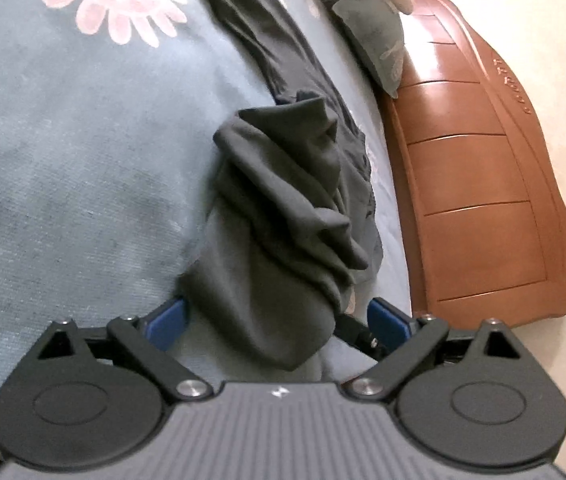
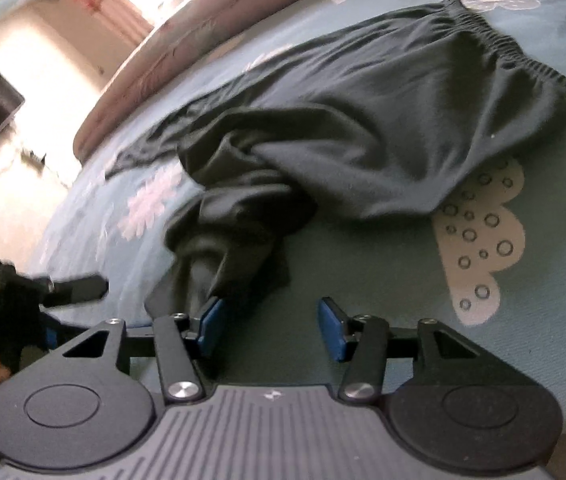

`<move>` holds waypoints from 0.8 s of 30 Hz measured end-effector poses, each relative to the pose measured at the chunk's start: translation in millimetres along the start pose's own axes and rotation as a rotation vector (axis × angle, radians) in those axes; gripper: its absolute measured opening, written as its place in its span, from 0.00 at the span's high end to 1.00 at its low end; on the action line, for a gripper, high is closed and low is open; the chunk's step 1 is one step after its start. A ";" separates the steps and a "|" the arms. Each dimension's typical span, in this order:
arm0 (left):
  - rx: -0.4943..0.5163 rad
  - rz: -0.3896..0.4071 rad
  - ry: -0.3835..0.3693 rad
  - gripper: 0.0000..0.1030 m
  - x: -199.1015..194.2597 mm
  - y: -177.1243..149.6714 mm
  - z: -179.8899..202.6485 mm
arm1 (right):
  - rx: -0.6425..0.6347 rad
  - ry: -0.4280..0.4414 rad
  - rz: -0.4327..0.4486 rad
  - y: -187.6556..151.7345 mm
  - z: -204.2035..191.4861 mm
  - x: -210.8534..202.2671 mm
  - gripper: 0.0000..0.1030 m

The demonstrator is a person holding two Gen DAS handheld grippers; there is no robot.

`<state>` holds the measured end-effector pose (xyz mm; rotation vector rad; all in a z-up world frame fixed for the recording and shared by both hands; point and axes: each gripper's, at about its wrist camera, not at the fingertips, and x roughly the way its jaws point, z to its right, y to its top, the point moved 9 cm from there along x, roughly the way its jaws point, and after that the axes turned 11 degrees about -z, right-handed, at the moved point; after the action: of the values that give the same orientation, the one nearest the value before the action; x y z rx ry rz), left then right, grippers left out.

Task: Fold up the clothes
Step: 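Grasp the folded leg fabric with the left gripper and lift it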

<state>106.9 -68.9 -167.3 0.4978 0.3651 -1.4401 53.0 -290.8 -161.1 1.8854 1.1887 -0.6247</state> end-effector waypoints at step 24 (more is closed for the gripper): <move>0.014 0.152 0.020 0.72 20.9 5.6 -7.3 | 0.035 0.103 0.068 -4.8 2.4 -0.9 0.27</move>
<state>115.1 -82.3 -183.8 0.5402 0.3262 -1.2925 48.3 -292.1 -163.5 1.9996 1.1802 -0.5202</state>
